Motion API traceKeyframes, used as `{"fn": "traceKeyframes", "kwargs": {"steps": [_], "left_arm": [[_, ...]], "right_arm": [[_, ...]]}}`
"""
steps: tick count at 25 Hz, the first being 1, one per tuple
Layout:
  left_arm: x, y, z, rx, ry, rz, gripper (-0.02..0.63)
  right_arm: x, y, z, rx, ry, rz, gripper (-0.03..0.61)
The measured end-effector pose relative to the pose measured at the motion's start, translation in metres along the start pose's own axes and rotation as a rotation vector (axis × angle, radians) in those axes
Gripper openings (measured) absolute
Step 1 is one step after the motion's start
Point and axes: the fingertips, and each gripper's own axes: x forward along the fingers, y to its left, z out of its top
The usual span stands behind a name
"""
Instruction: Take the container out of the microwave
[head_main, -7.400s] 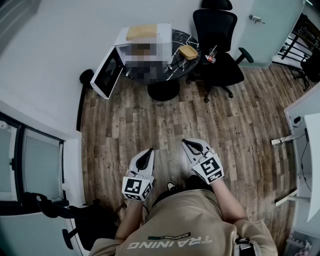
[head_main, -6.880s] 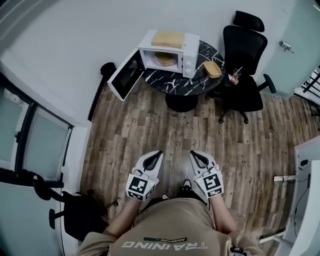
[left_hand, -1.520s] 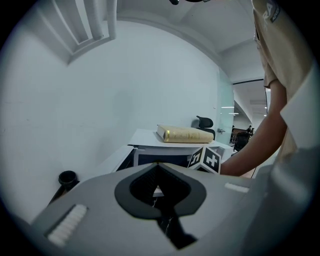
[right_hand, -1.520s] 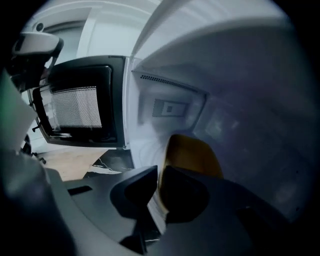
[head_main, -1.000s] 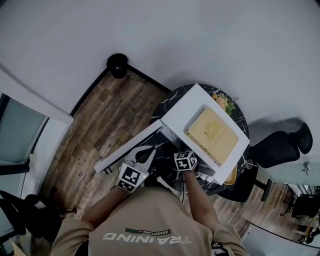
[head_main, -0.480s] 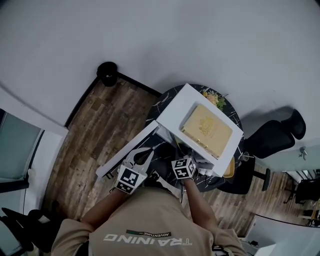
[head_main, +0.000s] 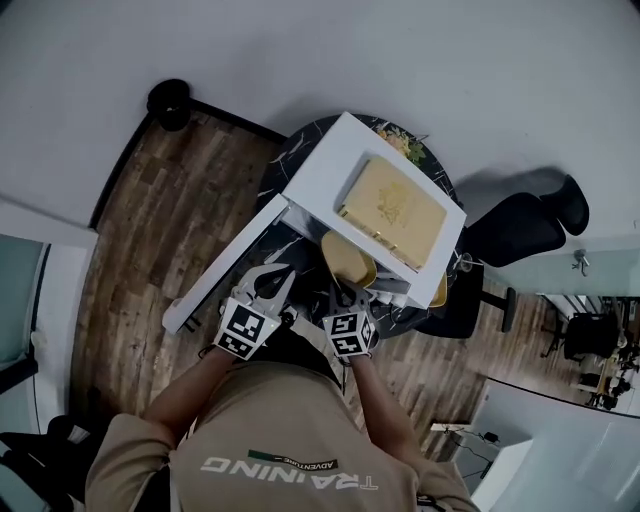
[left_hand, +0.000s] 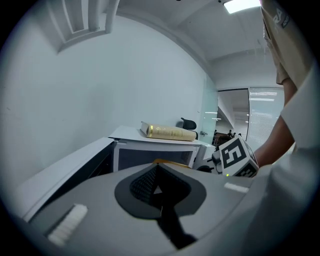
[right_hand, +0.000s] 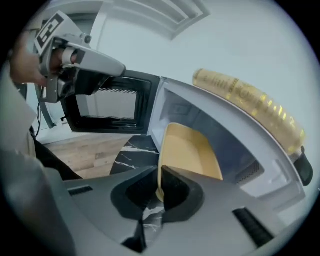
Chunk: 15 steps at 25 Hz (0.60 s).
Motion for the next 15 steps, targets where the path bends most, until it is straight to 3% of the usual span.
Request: {"fn": "traceKeyframes", "kwargs": {"steps": [7, 15], "left_arm": [[-0.013, -0.029, -0.008, 0.034, 0.033, 0.036, 0.002], [-0.038, -0.076, 0.001, 0.05, 0.034, 0.191, 0.002]], "right_arm": [[-0.011, 0.024, -0.018, -0.017, -0.033, 0.066, 0.011], [-0.045, 0.051, -0.039, -0.189, -0.133, 0.166, 0.011]]}}
